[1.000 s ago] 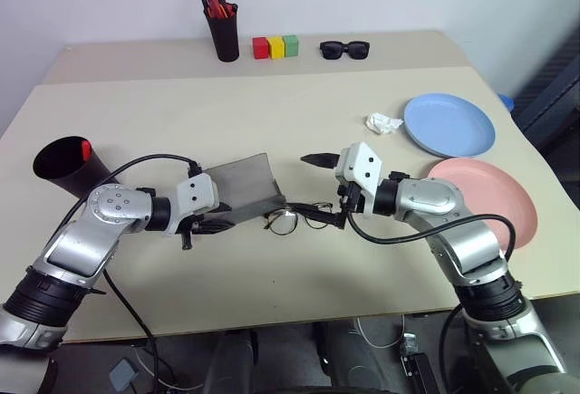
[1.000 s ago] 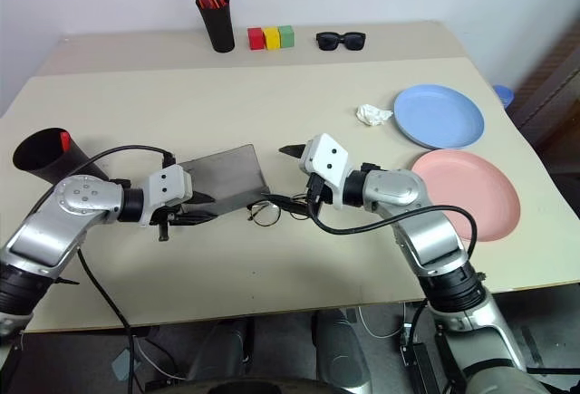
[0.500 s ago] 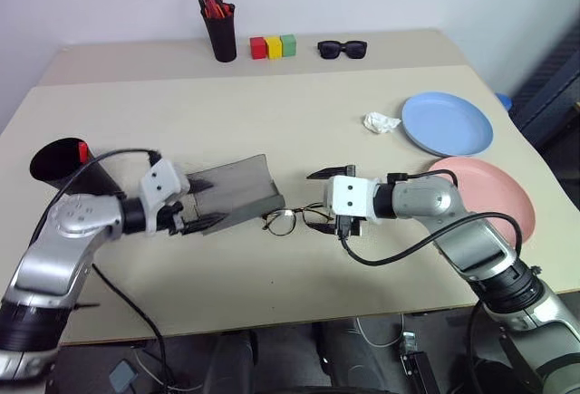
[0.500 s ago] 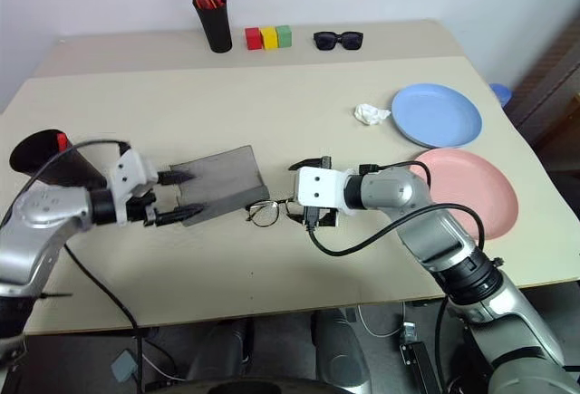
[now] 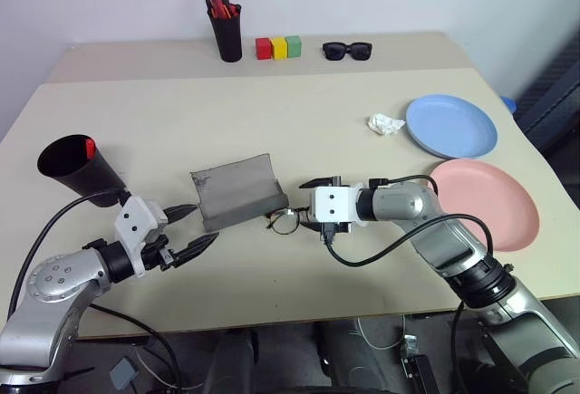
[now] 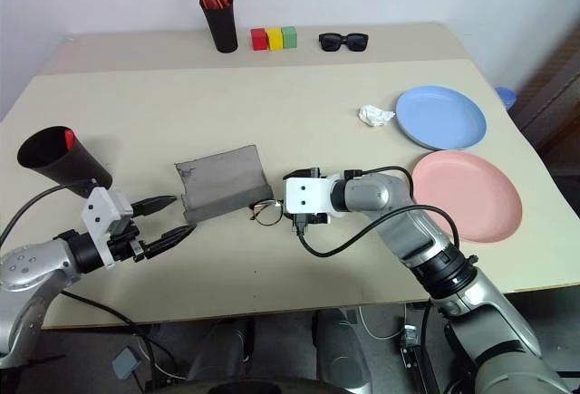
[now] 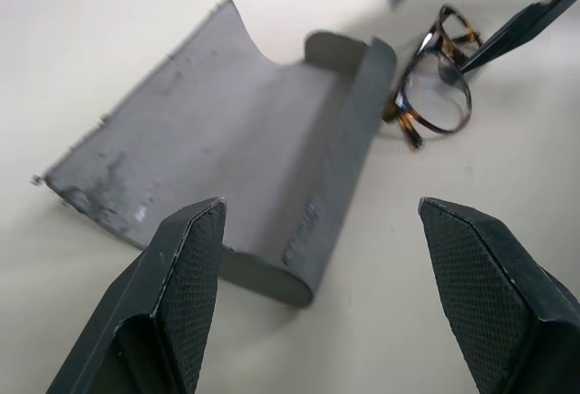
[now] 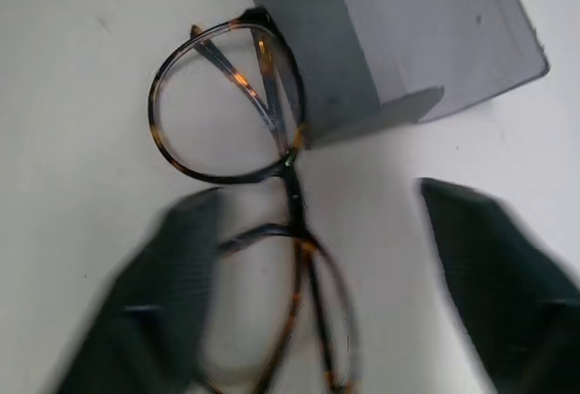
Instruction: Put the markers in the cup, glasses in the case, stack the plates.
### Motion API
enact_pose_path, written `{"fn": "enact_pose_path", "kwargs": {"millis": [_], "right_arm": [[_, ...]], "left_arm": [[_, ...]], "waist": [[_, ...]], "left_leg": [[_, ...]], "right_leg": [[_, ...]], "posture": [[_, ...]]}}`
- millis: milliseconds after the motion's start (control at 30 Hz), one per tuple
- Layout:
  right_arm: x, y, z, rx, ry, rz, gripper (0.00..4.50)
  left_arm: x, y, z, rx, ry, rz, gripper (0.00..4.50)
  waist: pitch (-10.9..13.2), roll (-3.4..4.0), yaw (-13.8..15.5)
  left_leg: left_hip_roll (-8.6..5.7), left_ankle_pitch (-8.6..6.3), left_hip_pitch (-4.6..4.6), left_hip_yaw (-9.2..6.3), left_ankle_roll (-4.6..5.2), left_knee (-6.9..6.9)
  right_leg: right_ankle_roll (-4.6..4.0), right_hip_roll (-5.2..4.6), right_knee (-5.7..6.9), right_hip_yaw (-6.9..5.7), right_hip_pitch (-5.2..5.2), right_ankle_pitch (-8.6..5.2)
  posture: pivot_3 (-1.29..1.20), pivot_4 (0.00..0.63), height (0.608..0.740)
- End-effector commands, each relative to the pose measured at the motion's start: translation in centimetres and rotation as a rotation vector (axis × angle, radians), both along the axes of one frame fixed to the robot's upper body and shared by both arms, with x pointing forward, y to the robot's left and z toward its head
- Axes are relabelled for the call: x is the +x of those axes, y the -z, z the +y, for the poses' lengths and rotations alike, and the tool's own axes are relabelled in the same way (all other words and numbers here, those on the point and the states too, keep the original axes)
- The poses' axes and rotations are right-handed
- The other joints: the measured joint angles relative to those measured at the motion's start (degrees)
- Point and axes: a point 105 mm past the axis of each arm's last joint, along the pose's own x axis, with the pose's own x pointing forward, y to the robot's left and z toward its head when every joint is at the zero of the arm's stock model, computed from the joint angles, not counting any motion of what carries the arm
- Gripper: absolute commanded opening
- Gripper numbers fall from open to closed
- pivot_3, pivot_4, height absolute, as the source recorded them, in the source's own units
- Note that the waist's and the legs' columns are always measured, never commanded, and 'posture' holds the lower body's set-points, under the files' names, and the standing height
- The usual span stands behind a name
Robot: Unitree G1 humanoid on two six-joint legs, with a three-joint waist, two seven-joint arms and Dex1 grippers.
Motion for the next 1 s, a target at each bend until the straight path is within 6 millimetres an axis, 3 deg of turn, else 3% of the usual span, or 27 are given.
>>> {"fn": "enact_pose_path", "kwargs": {"millis": [33, 100, 133, 333, 467, 567, 667, 867, 1000], "right_arm": [[-0.3, -0.8, 0.5, 0.0, -0.036, -0.04, 1.26], [-0.4, -0.8, 0.5, -0.004, -0.04, -0.04, 0.2], [-0.5, -0.8, 0.4, -0.005, -0.042, -0.041, 0.09], [-1.0, -1.9, -0.2, -0.014, -0.061, -0.059, 0.09], [-2.3, -5.9, 0.2, 0.086, -0.124, -0.048, 0.09], [-2.4, -9.4, 2.4, 0.22, -0.154, -0.073, 0.09], [-2.0, -10.7, 4.9, 0.275, -0.177, -0.089, 0.09], [1.1, -10.0, 10.4, 0.325, -0.121, -0.109, 0.09], [2.5, -8.2, 12.3, 0.323, -0.1, -0.104, 0.09]], "left_arm": [[-0.2, -1.2, 0.1, -0.007, -0.005, -0.042, 3.5], [-0.2, -1.2, 0.1, -0.005, -0.01, -0.046, 3.5], [-0.2, -1.2, 0.2, -0.005, -0.011, -0.047, 3.5], [0.1, -1.2, 1.3, -0.009, -0.077, -0.066, 3.5], [0.3, -1.3, 2.8, -0.038, -0.157, -0.082, 3.5], [-0.1, -1.1, 3.6, -0.034, -0.178, -0.086, 3.5], [-0.3, -0.8, 4.3, -0.053, -0.195, -0.065, 3.5], [-1.2, -0.3, 5.7, -0.049, -0.228, -0.024, 3.5], [-2.0, 0.0, 5.8, -0.044, -0.243, -0.01, 3.5]], "waist": [[0.0, 0.0, -0.04], [0.0, 0.0, -0.08], [-0.01, -0.02, -0.09], [-0.02, -0.03, -0.09], [-0.01, -0.01, -0.07], [-0.01, 0.0, -0.76], [-0.01, 0.0, -0.79], [-0.03, -0.03, -0.8], [-0.03, -0.03, -0.73]], "left_leg": [[0.0, 0.0, 0.0, 0.0, 0.0, 0.0], [0.0, 0.0, 0.0, 0.0, 0.0, 0.0], [0.0, 0.0, 0.01, 0.0, 0.0, 0.0], [0.0, 0.0, 0.05, 0.0, 0.0, -0.01], [0.0, 0.0, 0.04, 0.0, 0.0, -0.01], [0.02, 0.0, 0.08, 0.0, 0.0, -0.01], [0.08, 0.0, 0.11, -0.01, 0.0, -0.01], [0.08, 0.0, 0.06, -0.01, -0.01, -0.03], [0.08, 0.0, 0.05, 0.01, -0.01, -0.09]], "right_leg": [[0.0, 0.0, 0.0, 0.0, 0.0, 0.0], [0.0, 0.0, 0.0, 0.0, 0.0, 0.0], [0.0, 0.0, 0.0, 0.0, 0.0, 0.0], [-0.01, 0.0, -0.01, 0.0, 0.05, 0.0], [0.0, 0.0, -0.01, 0.0, 0.05, 0.0], [-0.02, 0.02, 0.01, 0.0, 0.05, 0.01], [-0.06, 0.09, 0.04, 0.0, 0.04, 0.03], [-0.07, 0.06, 0.01, -0.02, -0.01, 0.03], [-0.08, 0.06, 0.01, -0.03, -0.05, 0.05]], "posture": [[0.0, 0.15, 0.74], [0.0, 0.15, 0.74], [0.0, 0.15, 0.74], [0.0, 0.15, 0.74], [0.0, 0.15, 0.74], [0.0, 0.15, 0.74], [0.0, 0.15, 0.74], [0.0, 0.15, 0.74], [0.0, 0.15, 0.74]]}}
